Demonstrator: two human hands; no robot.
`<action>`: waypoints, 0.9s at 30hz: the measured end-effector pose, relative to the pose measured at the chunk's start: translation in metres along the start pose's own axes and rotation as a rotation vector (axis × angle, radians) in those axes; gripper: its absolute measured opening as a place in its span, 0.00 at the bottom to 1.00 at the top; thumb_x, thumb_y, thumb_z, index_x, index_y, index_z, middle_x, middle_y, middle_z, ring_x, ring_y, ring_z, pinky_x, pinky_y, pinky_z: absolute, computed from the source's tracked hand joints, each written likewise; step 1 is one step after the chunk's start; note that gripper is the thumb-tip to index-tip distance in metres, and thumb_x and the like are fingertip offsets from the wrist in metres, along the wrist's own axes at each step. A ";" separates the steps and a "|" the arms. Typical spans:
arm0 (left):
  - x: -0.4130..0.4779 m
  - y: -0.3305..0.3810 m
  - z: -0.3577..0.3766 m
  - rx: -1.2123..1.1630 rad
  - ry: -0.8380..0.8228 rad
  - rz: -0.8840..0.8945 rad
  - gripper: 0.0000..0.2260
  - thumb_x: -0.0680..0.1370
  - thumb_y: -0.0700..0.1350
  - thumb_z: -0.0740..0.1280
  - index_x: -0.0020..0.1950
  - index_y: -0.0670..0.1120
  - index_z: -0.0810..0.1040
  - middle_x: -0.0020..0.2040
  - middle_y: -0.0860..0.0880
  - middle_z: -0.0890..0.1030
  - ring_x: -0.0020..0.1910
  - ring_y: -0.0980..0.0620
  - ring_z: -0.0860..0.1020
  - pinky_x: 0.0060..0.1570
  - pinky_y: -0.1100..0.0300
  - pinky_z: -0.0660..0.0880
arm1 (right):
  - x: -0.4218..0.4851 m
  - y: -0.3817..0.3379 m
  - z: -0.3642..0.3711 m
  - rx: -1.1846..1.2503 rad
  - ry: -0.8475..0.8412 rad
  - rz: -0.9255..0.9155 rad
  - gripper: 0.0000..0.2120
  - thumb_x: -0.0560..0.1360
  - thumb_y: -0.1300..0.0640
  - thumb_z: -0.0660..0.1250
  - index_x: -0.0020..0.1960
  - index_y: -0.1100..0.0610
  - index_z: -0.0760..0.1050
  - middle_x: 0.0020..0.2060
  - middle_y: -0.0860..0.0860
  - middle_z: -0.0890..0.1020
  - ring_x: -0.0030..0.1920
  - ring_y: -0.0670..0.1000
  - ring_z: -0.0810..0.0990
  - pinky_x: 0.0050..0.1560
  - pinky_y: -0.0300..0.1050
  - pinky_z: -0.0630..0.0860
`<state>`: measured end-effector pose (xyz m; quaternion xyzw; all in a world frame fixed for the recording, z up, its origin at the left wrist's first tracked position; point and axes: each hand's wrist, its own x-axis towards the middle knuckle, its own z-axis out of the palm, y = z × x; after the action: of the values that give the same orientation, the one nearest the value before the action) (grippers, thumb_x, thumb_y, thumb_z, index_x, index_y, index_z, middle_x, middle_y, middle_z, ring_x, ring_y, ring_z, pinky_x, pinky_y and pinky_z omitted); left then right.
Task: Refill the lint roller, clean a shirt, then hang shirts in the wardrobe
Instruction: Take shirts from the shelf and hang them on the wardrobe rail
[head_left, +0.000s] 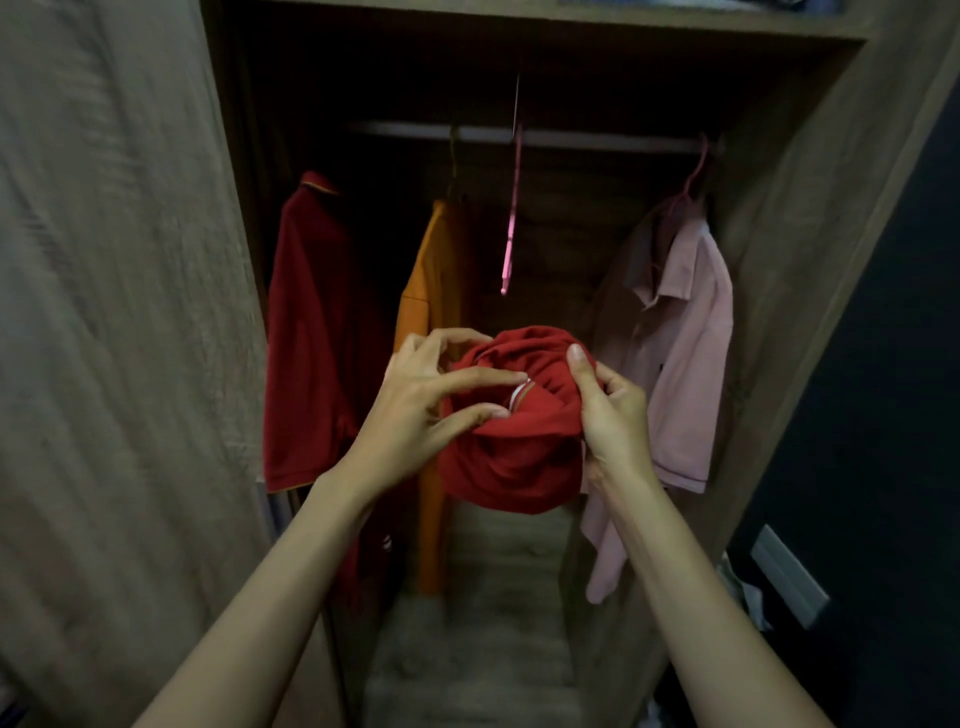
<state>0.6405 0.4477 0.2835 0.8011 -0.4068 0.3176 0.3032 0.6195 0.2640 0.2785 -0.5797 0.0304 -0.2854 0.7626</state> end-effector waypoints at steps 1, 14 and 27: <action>0.002 -0.001 0.001 0.012 0.007 -0.012 0.16 0.74 0.62 0.64 0.61 0.65 0.76 0.63 0.55 0.71 0.56 0.52 0.68 0.58 0.53 0.67 | -0.001 -0.001 0.002 0.012 -0.004 0.008 0.08 0.76 0.54 0.67 0.48 0.57 0.83 0.46 0.57 0.85 0.51 0.56 0.83 0.56 0.51 0.79; 0.031 -0.003 0.009 -0.460 0.165 -0.188 0.04 0.75 0.44 0.68 0.41 0.48 0.77 0.54 0.50 0.80 0.56 0.56 0.78 0.58 0.64 0.70 | 0.013 0.008 -0.013 -0.372 -0.082 -0.241 0.04 0.76 0.55 0.68 0.45 0.50 0.81 0.43 0.49 0.84 0.42 0.41 0.79 0.49 0.41 0.77; 0.053 -0.005 0.017 -0.594 0.267 -0.423 0.12 0.79 0.38 0.65 0.36 0.48 0.71 0.31 0.56 0.72 0.30 0.65 0.69 0.34 0.71 0.65 | -0.008 0.016 -0.009 -0.262 -0.177 -0.257 0.13 0.79 0.55 0.62 0.44 0.60 0.80 0.32 0.49 0.79 0.36 0.44 0.77 0.43 0.37 0.73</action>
<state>0.6742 0.4136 0.3123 0.6962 -0.2637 0.2177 0.6311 0.6162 0.2620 0.2587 -0.6958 -0.0741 -0.3219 0.6378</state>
